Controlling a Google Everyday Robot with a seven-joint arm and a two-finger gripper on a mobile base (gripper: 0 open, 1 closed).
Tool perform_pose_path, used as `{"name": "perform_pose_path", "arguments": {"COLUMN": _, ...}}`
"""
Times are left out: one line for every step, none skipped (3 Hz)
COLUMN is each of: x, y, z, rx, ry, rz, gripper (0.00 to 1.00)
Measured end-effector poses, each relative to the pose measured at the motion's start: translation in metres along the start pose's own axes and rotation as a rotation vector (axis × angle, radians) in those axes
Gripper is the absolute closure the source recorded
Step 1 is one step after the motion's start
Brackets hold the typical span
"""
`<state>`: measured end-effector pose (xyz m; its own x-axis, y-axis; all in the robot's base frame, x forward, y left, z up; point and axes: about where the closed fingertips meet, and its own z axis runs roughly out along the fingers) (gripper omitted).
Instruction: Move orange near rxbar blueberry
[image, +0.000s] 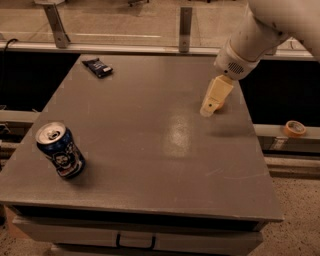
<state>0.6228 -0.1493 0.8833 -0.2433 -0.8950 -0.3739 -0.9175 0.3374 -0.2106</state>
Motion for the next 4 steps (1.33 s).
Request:
{"name": "perform_pose_path", "arguments": {"x": 0.008, "y": -0.010, "z": 0.029, "rx": -0.042, "ry": -0.031, "rz": 0.064, "gripper": 0.00}}
{"name": "perform_pose_path", "arguments": {"x": 0.013, "y": -0.011, "z": 0.044, "rx": -0.072, "ry": -0.048, "rz": 0.096, "gripper": 0.18}}
{"name": "perform_pose_path", "arguments": {"x": 0.012, "y": -0.010, "z": 0.049, "rx": -0.078, "ry": -0.055, "rz": 0.104, "gripper": 0.42}}
{"name": "perform_pose_path", "arguments": {"x": 0.002, "y": -0.009, "z": 0.040, "rx": -0.071, "ry": -0.064, "rz": 0.095, "gripper": 0.64}}
